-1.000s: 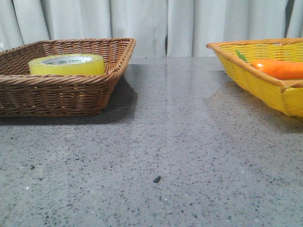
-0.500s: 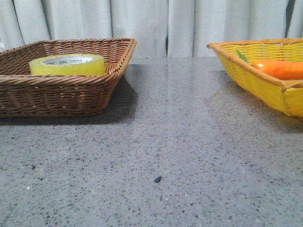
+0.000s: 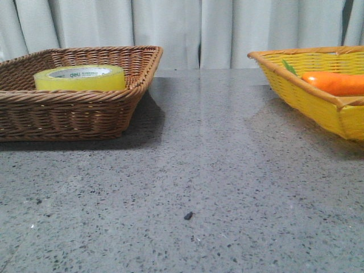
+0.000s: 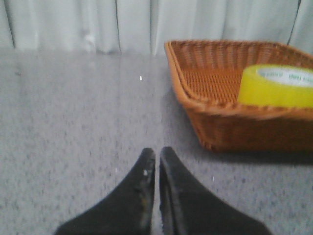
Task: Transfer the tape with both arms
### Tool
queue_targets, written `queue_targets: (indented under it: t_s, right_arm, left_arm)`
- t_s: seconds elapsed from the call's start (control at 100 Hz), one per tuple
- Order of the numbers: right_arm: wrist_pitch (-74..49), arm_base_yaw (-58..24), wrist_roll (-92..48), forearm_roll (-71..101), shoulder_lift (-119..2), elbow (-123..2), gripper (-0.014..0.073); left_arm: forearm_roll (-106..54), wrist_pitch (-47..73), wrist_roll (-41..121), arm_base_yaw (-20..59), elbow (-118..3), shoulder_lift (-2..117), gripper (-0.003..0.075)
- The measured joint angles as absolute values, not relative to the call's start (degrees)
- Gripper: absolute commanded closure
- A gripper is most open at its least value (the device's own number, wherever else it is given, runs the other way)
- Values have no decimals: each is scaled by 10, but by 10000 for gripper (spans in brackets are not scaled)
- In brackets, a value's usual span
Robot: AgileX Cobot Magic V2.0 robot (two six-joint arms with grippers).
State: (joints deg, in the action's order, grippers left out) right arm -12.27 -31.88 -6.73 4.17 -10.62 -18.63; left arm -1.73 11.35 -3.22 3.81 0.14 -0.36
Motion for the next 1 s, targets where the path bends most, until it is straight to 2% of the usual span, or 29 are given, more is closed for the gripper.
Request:
queue_targets:
  t_s: [0.14, 1.0]
  right_arm:
    - [-123, -319, -67, 42, -106, -186, 650]
    - [-123, -319, -67, 42, -106, -186, 650]
  left_arm:
    - [-20, 189, -32, 38, 1, -4, 741]
    - [-20, 191, -33, 38, 1, -4, 741]
